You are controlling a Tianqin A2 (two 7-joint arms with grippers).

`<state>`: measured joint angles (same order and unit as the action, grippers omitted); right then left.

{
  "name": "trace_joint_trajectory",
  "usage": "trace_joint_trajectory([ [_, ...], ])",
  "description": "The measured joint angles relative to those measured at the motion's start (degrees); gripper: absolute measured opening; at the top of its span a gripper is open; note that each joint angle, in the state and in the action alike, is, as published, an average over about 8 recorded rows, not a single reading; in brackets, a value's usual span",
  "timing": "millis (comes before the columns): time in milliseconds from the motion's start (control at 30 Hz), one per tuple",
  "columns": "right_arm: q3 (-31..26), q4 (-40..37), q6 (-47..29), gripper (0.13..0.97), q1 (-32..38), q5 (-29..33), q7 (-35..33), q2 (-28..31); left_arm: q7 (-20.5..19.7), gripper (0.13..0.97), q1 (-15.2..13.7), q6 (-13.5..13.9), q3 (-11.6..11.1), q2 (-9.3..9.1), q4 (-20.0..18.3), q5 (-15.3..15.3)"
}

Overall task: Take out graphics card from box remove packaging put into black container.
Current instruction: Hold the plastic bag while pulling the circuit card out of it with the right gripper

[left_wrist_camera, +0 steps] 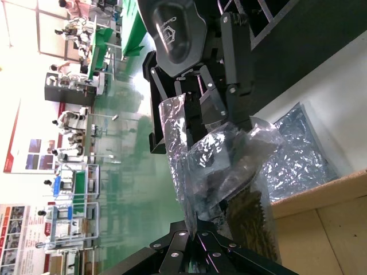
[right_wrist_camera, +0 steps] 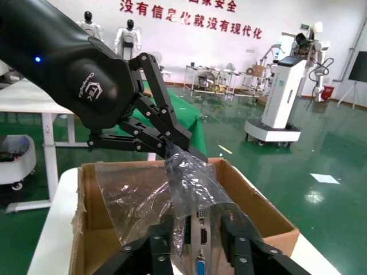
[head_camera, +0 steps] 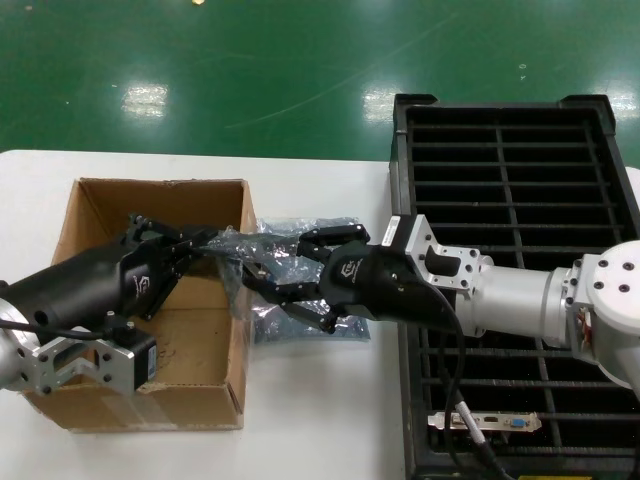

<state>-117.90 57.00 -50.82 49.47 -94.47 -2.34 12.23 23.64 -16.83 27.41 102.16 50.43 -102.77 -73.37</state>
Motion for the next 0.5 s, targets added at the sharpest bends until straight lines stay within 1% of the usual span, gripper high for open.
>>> trace_joint_trajectory([
  [133, 0.1, -0.7, -0.4, 0.323, 0.2, -0.2, 0.2, -0.4, 0.0, 0.140, 0.0, 0.0, 0.0, 0.00, 0.0, 0.0],
  [167, 0.1, -1.0, -0.4, 0.323, 0.3, -0.3, 0.2, -0.6, 0.0, 0.140, 0.0, 0.0, 0.0, 0.00, 0.0, 0.0],
  [433, 1.5, -4.6, 0.3, 0.422, 1.6, -1.5, 0.6, -2.9, 0.0, 0.140, 0.0, 0.0, 0.0, 0.00, 0.0, 0.0],
  [500, 1.9, -5.6, 0.4, 0.414, 2.0, -1.9, 0.7, -3.4, 0.0, 0.140, 0.0, 0.0, 0.0, 0.00, 0.0, 0.0],
])
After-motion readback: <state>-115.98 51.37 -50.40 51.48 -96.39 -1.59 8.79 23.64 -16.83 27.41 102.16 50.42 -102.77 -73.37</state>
